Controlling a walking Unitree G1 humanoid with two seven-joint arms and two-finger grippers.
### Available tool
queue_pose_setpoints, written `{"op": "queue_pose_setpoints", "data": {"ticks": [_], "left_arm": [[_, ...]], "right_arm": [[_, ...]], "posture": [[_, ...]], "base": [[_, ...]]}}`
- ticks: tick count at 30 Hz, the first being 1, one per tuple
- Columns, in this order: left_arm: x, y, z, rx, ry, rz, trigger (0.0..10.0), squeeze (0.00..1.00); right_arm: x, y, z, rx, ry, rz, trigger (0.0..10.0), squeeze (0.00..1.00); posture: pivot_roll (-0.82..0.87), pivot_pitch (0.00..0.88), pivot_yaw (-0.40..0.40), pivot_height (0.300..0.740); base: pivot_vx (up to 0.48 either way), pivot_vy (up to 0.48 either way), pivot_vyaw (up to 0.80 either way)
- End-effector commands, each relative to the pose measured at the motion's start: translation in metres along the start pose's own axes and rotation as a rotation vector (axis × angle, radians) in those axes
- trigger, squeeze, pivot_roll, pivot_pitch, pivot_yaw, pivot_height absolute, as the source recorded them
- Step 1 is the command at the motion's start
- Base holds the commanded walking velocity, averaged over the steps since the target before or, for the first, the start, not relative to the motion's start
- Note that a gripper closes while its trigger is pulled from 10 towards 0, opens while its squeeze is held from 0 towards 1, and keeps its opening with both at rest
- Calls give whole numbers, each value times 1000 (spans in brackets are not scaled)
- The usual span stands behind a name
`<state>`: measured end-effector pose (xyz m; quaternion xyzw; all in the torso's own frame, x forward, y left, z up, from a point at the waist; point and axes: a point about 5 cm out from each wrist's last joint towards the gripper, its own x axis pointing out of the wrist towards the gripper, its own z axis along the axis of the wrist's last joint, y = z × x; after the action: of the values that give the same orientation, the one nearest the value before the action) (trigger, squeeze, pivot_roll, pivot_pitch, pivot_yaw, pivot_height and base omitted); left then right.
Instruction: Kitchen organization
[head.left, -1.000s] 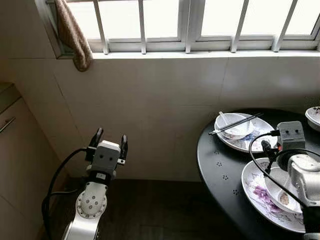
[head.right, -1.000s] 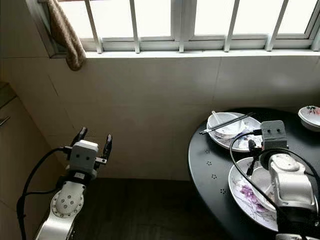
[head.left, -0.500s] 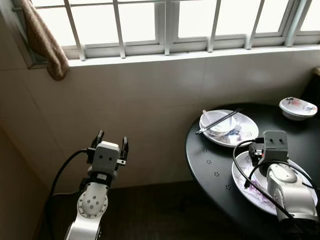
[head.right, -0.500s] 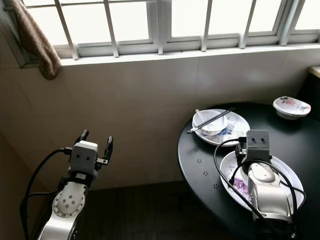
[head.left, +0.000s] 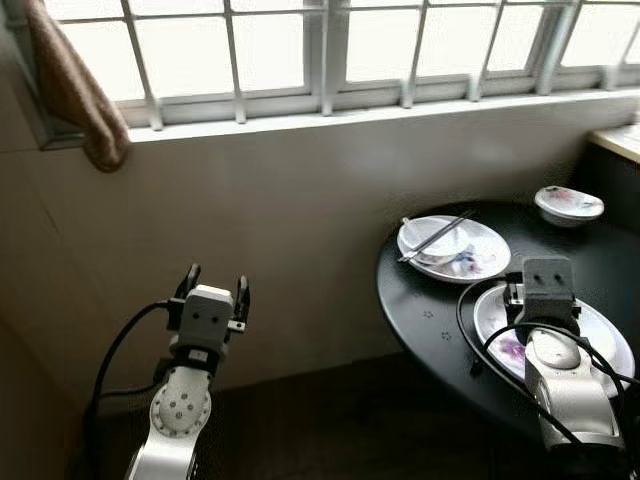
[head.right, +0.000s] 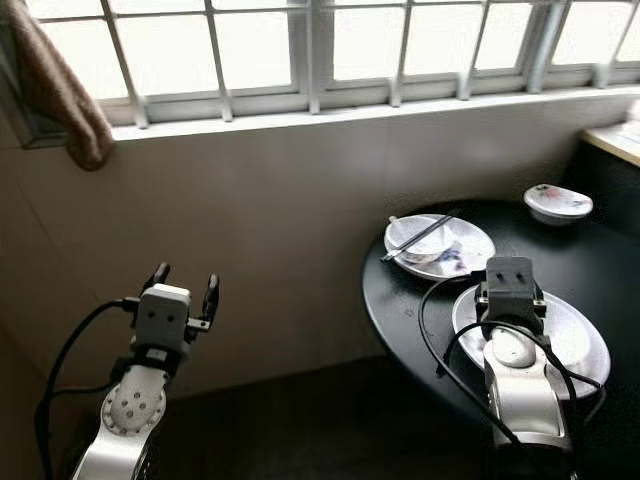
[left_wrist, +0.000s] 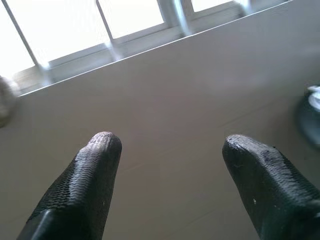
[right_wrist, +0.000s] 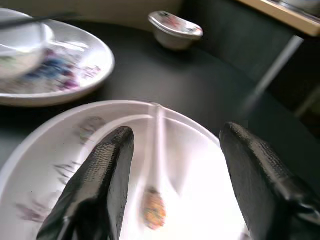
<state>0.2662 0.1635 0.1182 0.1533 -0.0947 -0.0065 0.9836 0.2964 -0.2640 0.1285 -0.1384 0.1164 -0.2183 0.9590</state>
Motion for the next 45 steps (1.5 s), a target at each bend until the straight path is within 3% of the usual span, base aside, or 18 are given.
{"op": "queue_pose_setpoints", "data": {"ticks": [1, 7, 12, 17, 22, 26, 31, 39, 45], "left_arm": [[0, 0, -1, 8, -2, -4, 10000, 0], [1, -2, -1, 4, -2, -10, 10000, 0], [1, -4, -2, 3, 3, -16, 10000, 0], [2, -3, -3, 7, 8, -18, 10000, 0], [2, -2, -4, 8, 12, -14, 10000, 0], [1, -5, -5, 7, 15, -20, 10000, 0], [2, -6, -5, 5, 14, -21, 10000, 0], [2, -2, -5, 14, 15, -15, 10000, 0], [1, -1, -6, 18, 19, -9, 10000, 0]], "right_arm": [[2, 0, 5, -11, -18, -8, 10000, 0], [6, -5, 10, -31, -33, 6, 10000, 0], [12, -3, 14, -35, -30, 99, 10000, 0], [28, -17, 20, 34, 21, 148, 10000, 0], [35, -20, 21, 49, 78, 219, 10000, 0], [40, -13, 21, 15, 107, 343, 10000, 0], [44, -4, 19, -42, 116, 410, 10000, 0], [53, -6, 13, -67, 174, 406, 10000, 0], [59, -15, 14, -20, 201, 383, 10000, 0]], "posture": [[-78, 0, 7, 740], [-83, 0, 8, 740], [-88, 0, 11, 740], [-84, 0, 6, 740], [-86, 0, 5, 740], [-87, 0, 4, 740], [-82, 0, 3, 740], [-65, 0, 0, 740], [-61, 0, -3, 740]], "base": [[0, 0, 0], [0, 0, 0], [0, 0, 0], [0, 0, 0], [0, 0, 0], [0, 0, 0], [0, 0, 0], [0, 0, 0], [0, 0, 0]]}}
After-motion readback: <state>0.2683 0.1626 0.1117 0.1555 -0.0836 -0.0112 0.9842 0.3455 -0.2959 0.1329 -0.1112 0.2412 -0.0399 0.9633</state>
